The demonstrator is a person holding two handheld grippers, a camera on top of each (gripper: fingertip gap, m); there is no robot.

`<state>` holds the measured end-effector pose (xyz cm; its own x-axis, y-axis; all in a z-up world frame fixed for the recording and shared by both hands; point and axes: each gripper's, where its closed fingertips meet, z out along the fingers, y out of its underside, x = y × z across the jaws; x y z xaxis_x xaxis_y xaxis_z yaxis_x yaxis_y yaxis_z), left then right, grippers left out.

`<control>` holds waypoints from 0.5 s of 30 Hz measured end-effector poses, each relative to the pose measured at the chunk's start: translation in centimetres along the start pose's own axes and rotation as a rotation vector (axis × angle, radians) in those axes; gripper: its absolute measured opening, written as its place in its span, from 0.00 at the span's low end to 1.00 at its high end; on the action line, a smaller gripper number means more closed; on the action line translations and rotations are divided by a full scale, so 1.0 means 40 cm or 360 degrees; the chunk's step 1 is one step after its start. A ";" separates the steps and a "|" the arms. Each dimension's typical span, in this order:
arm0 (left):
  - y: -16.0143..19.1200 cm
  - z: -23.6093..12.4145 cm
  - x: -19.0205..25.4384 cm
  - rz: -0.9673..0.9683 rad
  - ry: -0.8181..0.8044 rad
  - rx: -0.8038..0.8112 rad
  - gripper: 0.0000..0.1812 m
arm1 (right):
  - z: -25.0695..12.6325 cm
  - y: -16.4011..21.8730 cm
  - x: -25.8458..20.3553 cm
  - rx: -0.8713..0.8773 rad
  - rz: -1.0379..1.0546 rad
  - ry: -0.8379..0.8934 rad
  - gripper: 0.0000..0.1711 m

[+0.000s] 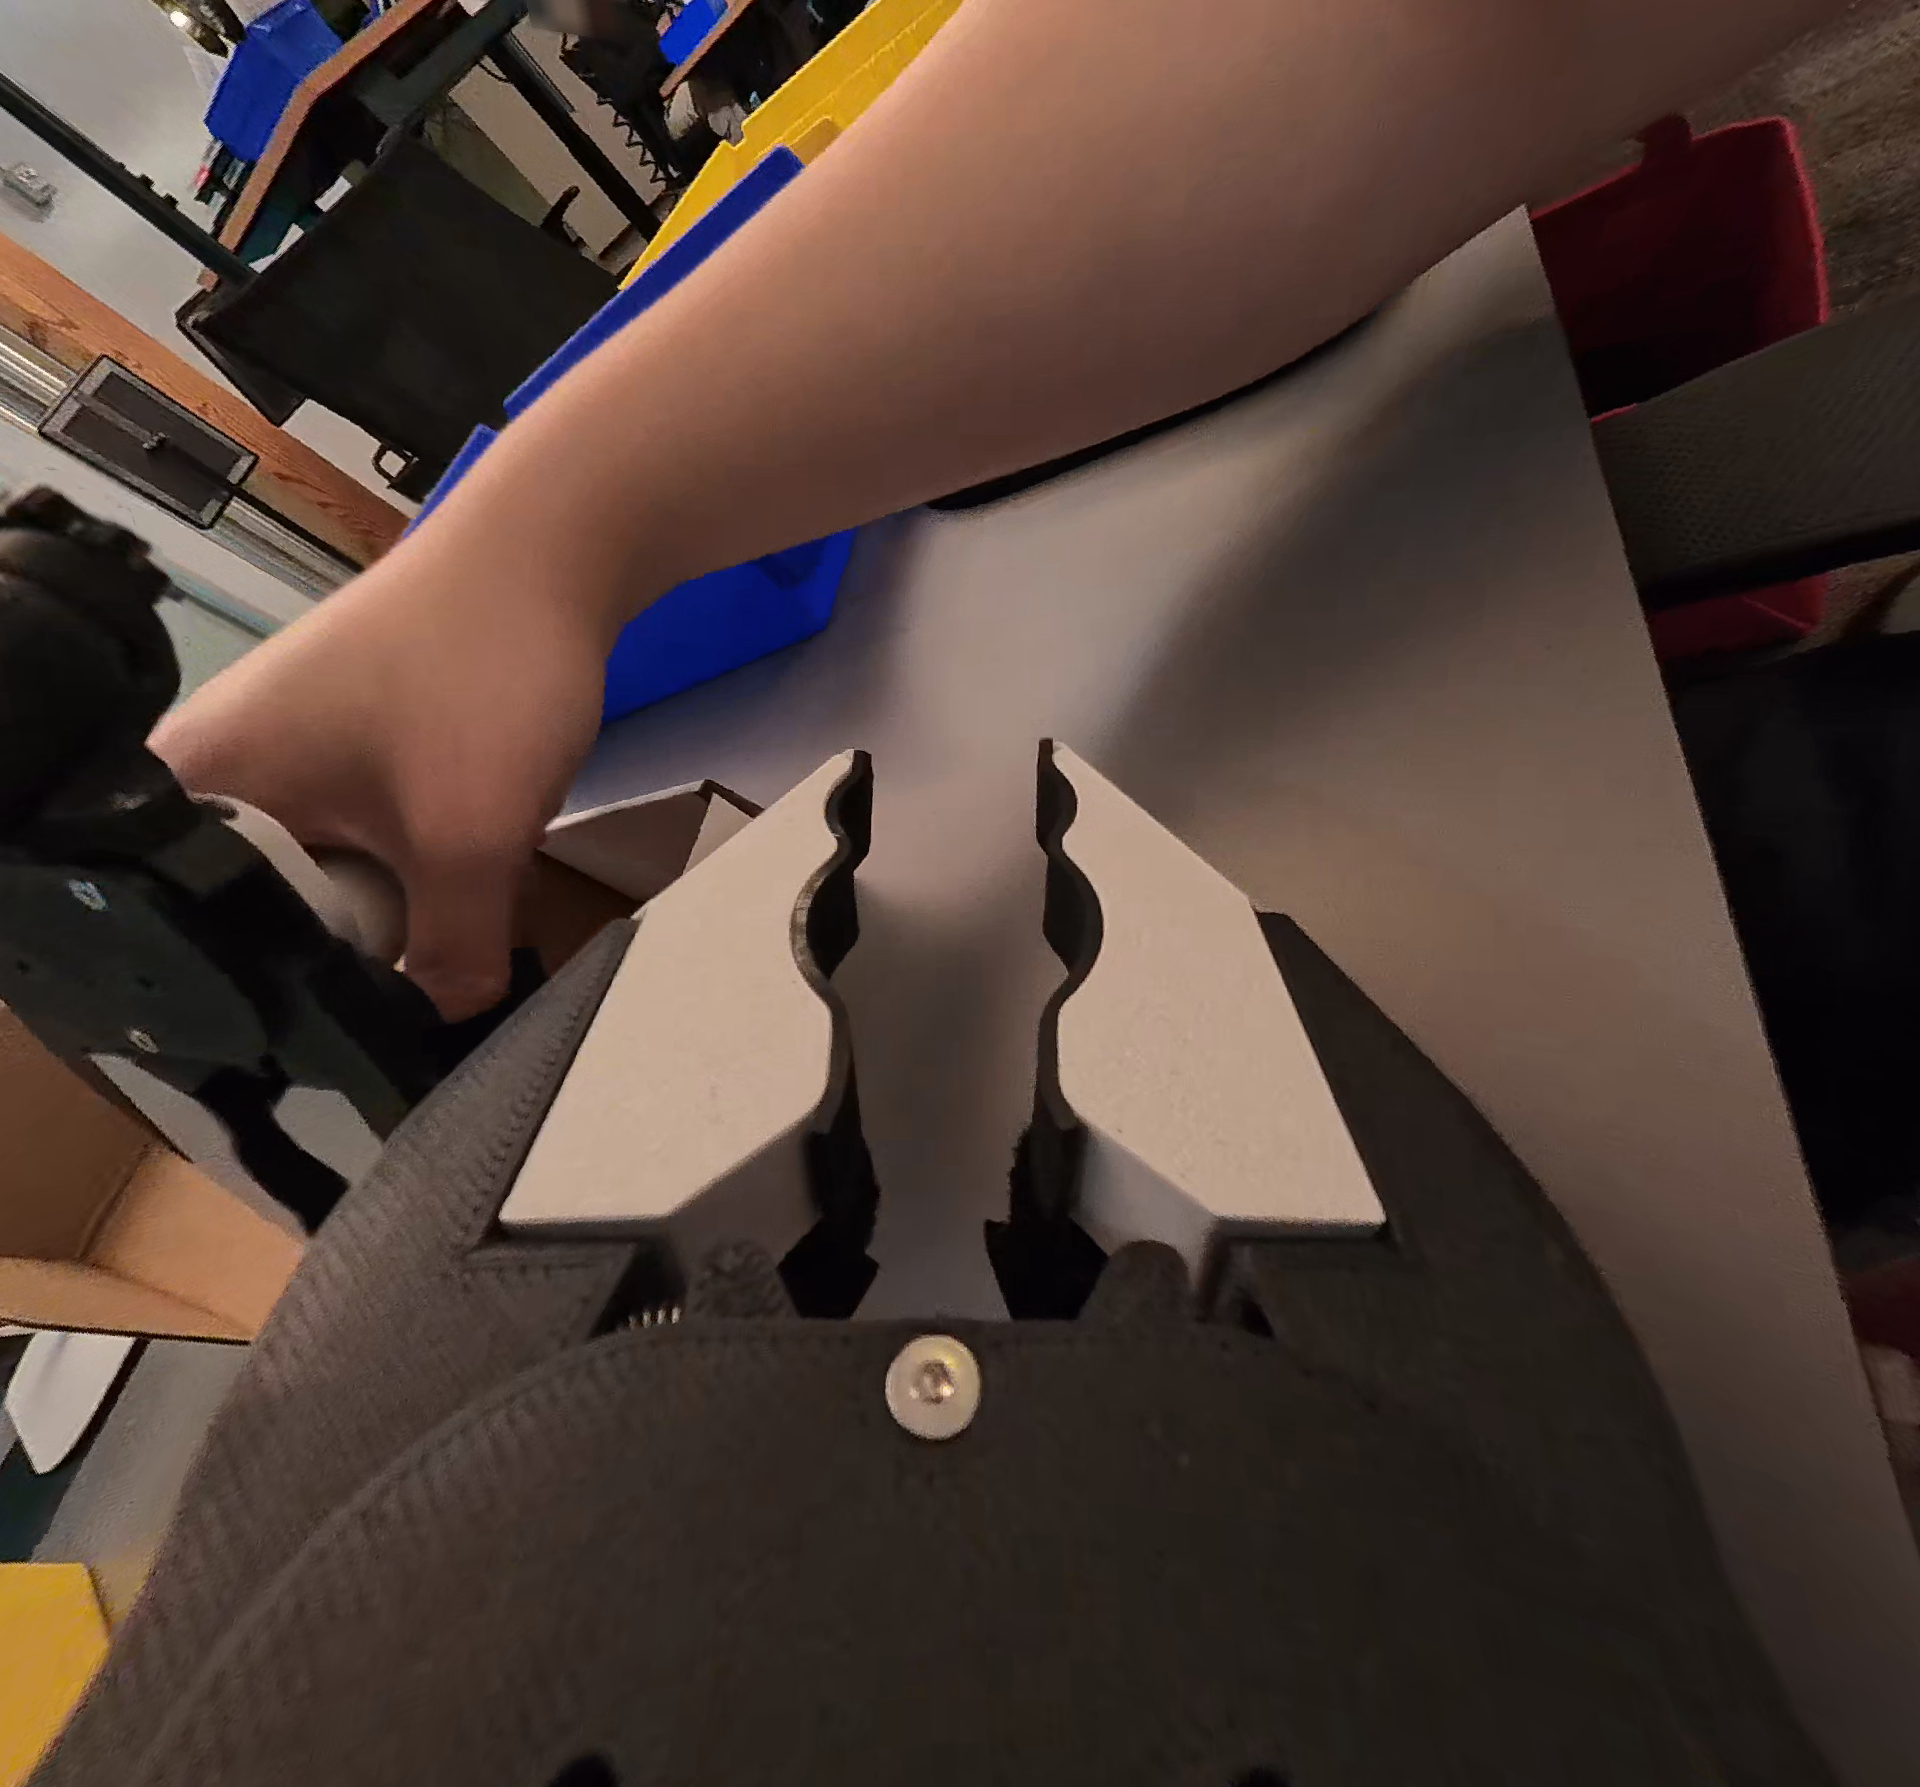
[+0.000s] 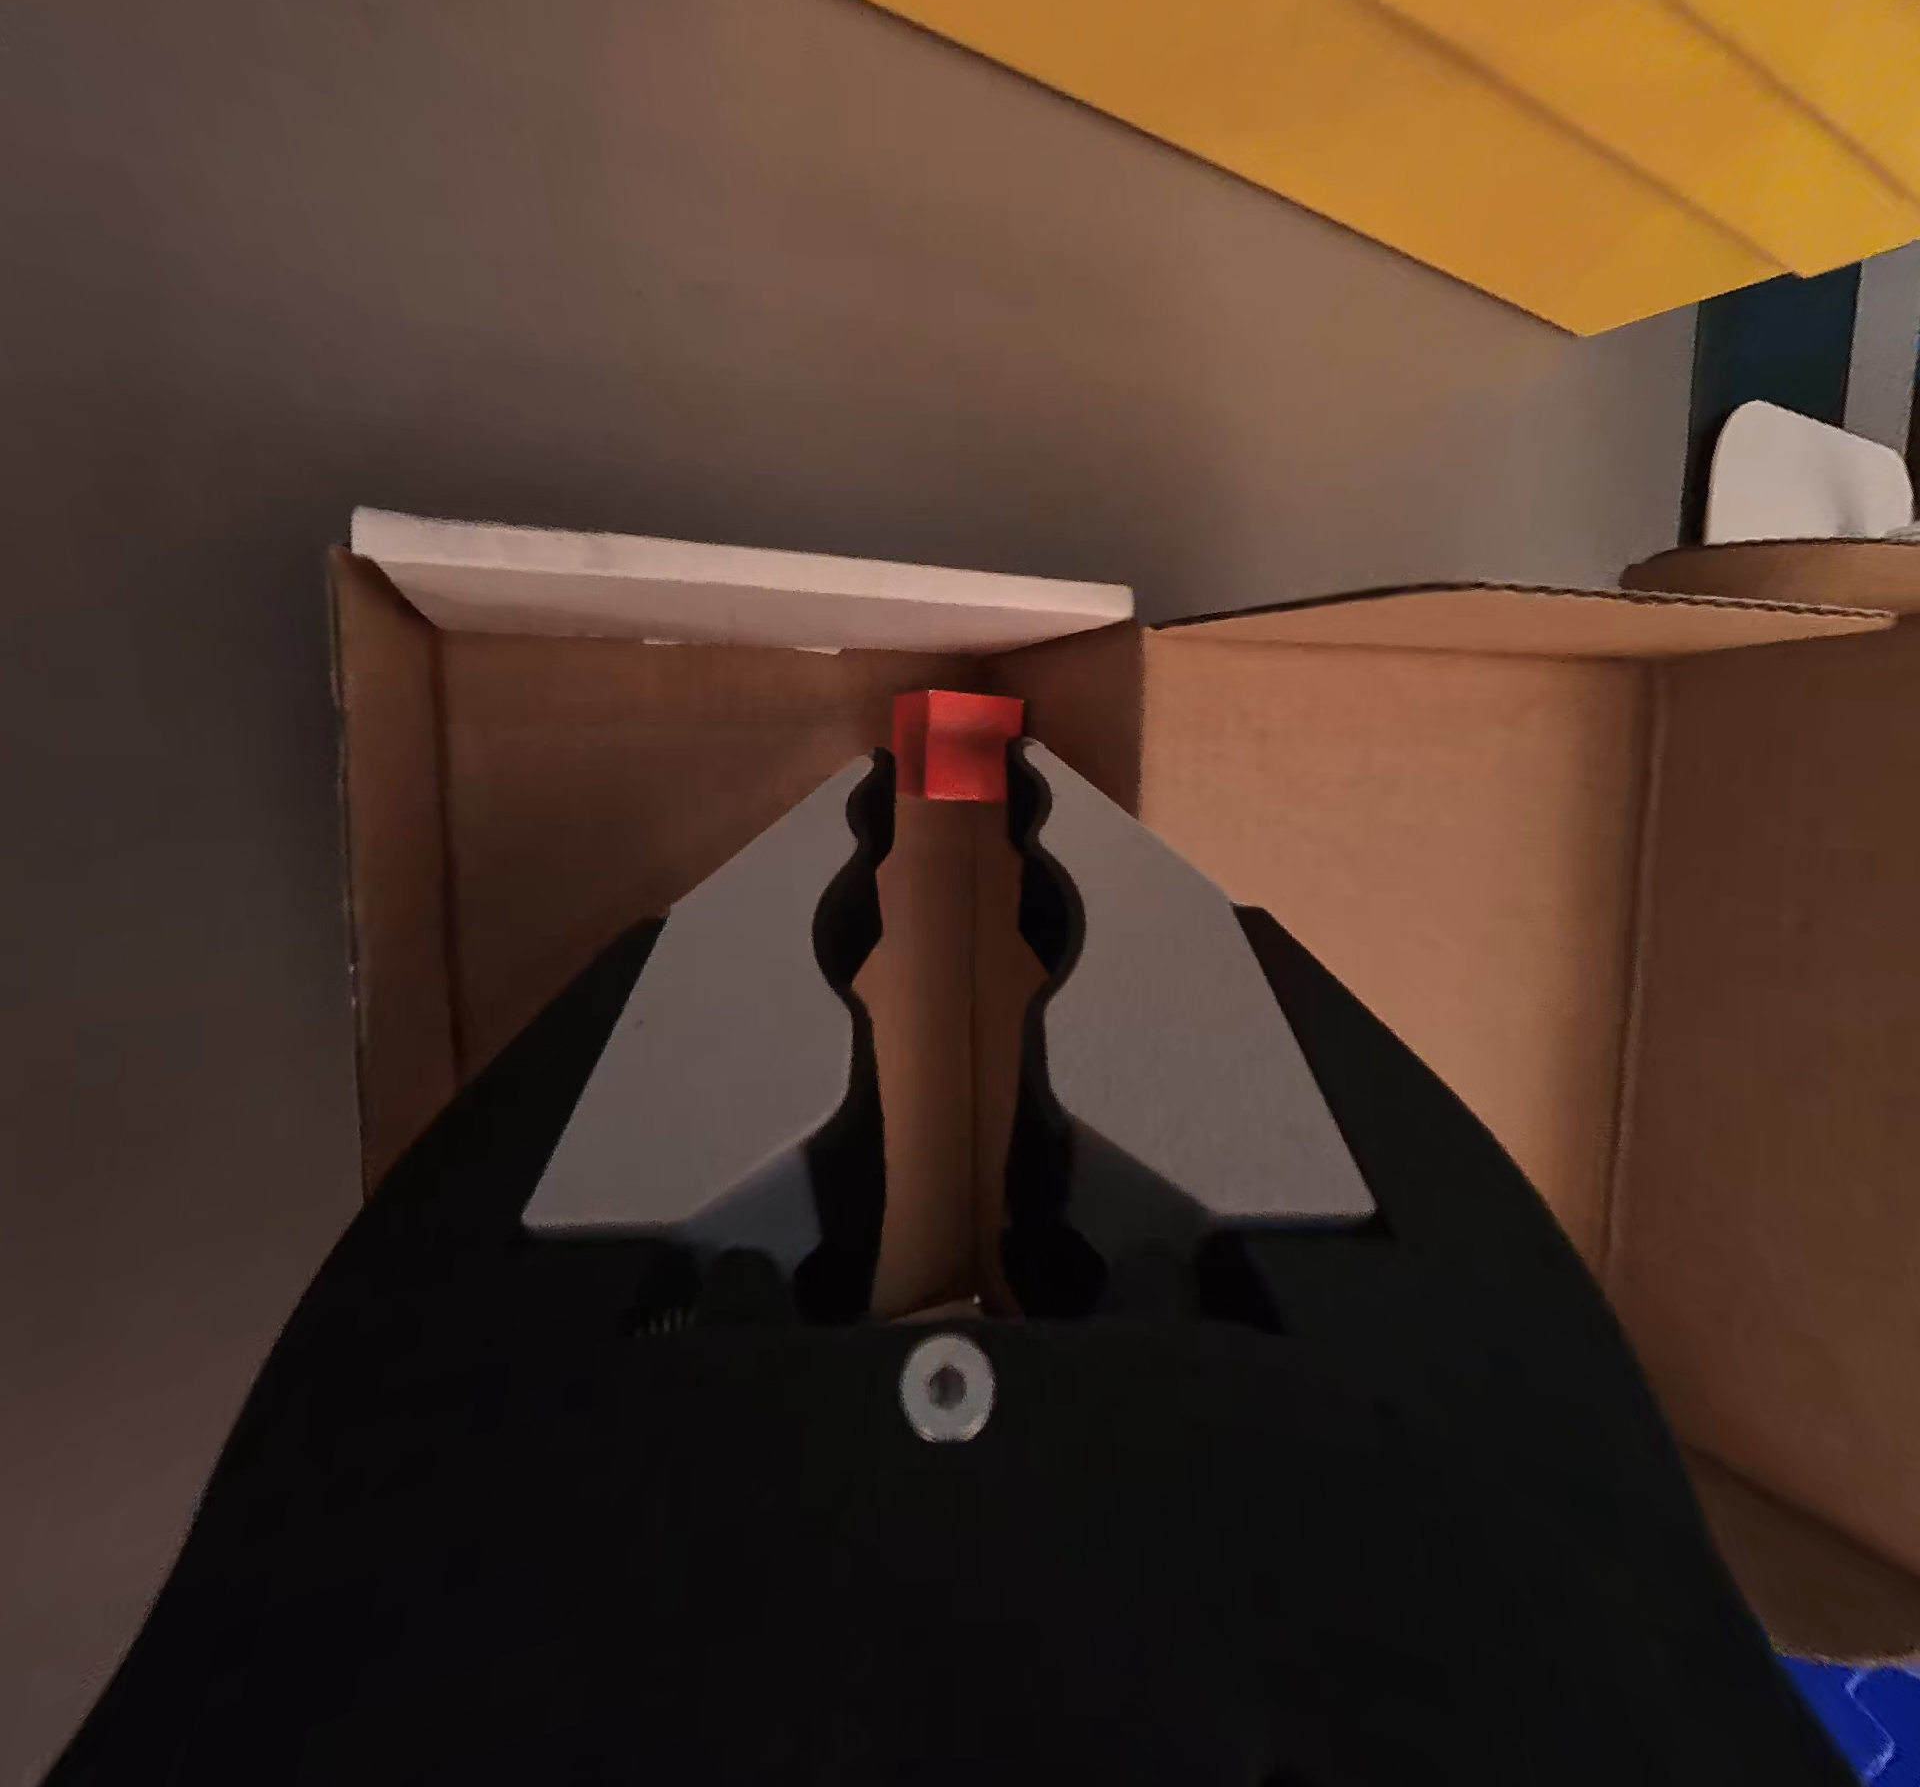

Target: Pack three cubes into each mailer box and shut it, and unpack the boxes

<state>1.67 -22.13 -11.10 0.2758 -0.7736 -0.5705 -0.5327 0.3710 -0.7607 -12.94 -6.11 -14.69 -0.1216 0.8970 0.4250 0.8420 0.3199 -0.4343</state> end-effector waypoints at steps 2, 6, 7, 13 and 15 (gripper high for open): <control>0.000 0.000 -0.001 0.0022 -0.0012 -0.0006 0.17 | 0.006 0.002 -0.001 -0.0011 -0.0018 0.0016 0.11; -0.003 -0.004 -0.007 0.0010 -0.0024 0.0007 0.17 | -0.004 -0.002 -0.015 0.0017 -0.0010 -0.0011 0.08; -0.004 -0.004 -0.006 0.0005 -0.0021 0.0010 0.17 | -0.007 0.000 -0.019 0.0013 -0.0006 -0.0021 0.08; 0.000 -0.001 -0.002 0.0028 -0.0017 -0.0008 0.17 | -0.027 -0.005 -0.034 0.0050 0.0035 -0.0081 0.15; 0.000 -0.002 -0.004 0.0017 -0.0018 -0.0003 0.17 | -0.027 -0.011 -0.028 0.0074 0.0087 -0.0105 0.18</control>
<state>1.58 -22.05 -11.00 0.2791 -0.7640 -0.5818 -0.5372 0.3779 -0.7540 -12.61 -7.58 -14.14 -0.1119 0.9311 0.3472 0.8231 0.2826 -0.4926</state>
